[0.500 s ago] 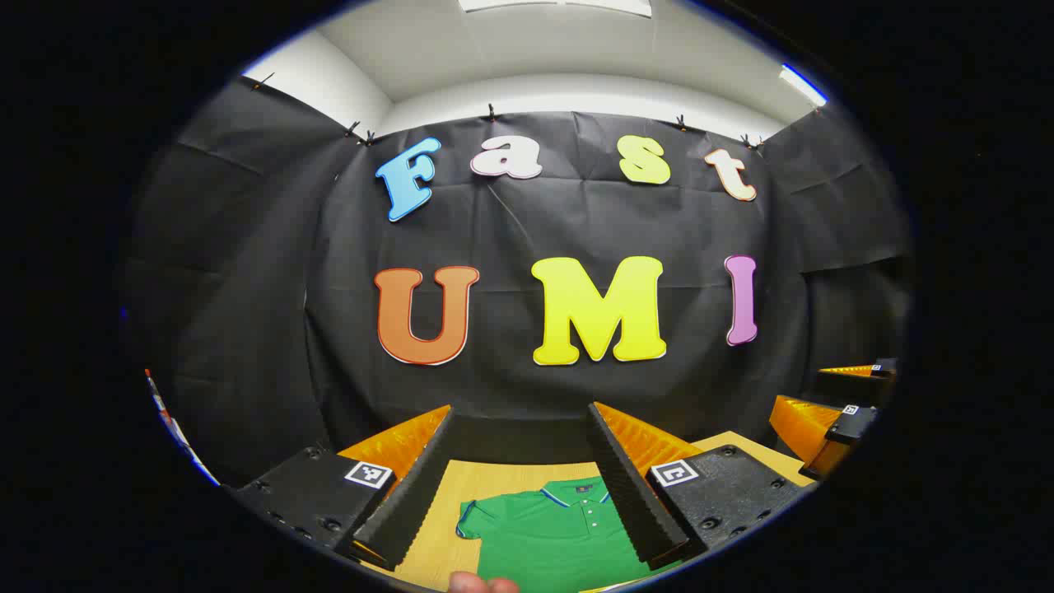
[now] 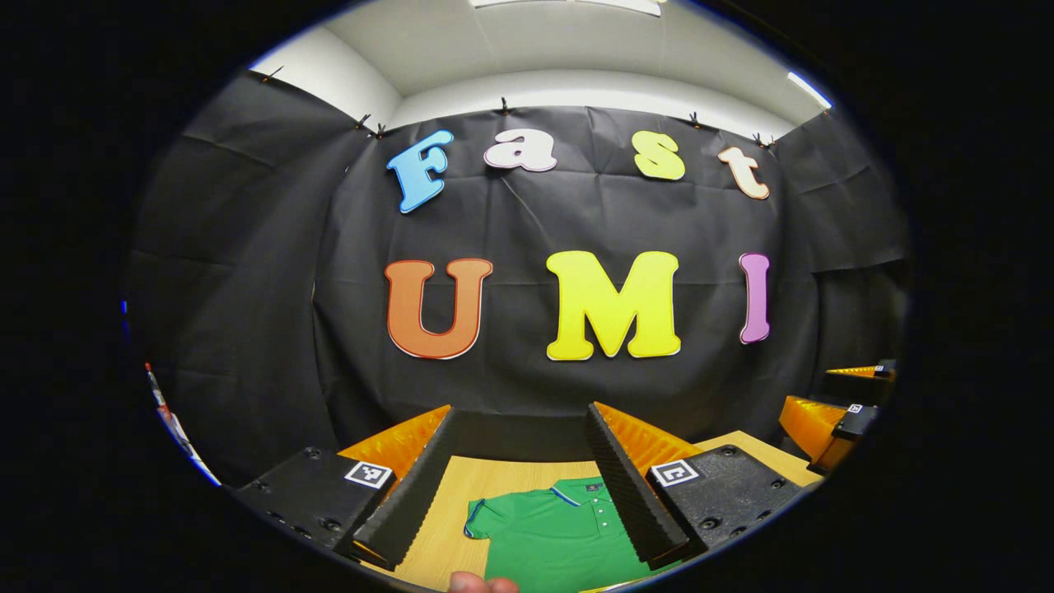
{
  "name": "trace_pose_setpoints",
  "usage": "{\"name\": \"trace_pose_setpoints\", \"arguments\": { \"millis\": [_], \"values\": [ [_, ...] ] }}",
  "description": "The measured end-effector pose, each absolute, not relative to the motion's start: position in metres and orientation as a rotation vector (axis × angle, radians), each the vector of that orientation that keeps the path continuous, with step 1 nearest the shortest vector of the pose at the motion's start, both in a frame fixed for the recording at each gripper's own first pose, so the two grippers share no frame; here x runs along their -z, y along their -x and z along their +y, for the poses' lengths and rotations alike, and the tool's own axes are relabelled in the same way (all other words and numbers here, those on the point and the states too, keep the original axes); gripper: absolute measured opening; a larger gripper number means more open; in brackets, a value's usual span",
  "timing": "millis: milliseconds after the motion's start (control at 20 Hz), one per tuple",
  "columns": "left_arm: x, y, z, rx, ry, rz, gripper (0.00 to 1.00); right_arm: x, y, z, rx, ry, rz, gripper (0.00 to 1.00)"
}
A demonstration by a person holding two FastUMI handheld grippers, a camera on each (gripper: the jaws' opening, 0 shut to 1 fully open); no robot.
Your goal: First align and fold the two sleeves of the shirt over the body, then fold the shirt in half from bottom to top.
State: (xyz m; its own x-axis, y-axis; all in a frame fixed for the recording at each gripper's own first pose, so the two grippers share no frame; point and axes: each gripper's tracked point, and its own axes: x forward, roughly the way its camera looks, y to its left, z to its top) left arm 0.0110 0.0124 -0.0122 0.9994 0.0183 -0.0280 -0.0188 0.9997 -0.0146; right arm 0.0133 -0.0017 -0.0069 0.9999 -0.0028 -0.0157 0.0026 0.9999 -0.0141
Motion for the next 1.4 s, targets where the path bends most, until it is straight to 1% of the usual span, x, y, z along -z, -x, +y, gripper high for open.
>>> {"name": "trace_pose_setpoints", "arguments": {
  "millis": [350, 400, 450, 900, 1150, 1400],
  "values": [
    [0.016, -0.013, 0.012, -0.019, 0.021, 0.035, 0.98, 0.017, -0.023, -0.009, 0.002, 0.0, 0.042, 0.93],
    [0.017, -0.012, 0.011, -0.019, 0.024, 0.036, 1.0, 0.019, -0.024, -0.011, 0.004, 0.0, 0.05, 0.93],
    [0.019, -0.014, 0.009, -0.017, 0.024, 0.037, 0.98, 0.022, -0.025, -0.014, 0.006, 0.001, 0.057, 0.93],
    [0.043, -0.018, -0.008, -0.004, 0.008, 0.099, 0.98, 0.058, -0.044, -0.054, 0.014, 0.004, 0.146, 0.93],
    [0.055, -0.02, -0.018, -0.007, -0.008, 0.142, 0.98, 0.091, -0.068, -0.078, -0.002, 0.006, 0.214, 0.93],
    [0.081, -0.016, -0.034, -0.006, -0.017, 0.219, 0.98, 0.138, -0.112, -0.118, -0.018, 0.023, 0.288, 0.93]
  ]
}}
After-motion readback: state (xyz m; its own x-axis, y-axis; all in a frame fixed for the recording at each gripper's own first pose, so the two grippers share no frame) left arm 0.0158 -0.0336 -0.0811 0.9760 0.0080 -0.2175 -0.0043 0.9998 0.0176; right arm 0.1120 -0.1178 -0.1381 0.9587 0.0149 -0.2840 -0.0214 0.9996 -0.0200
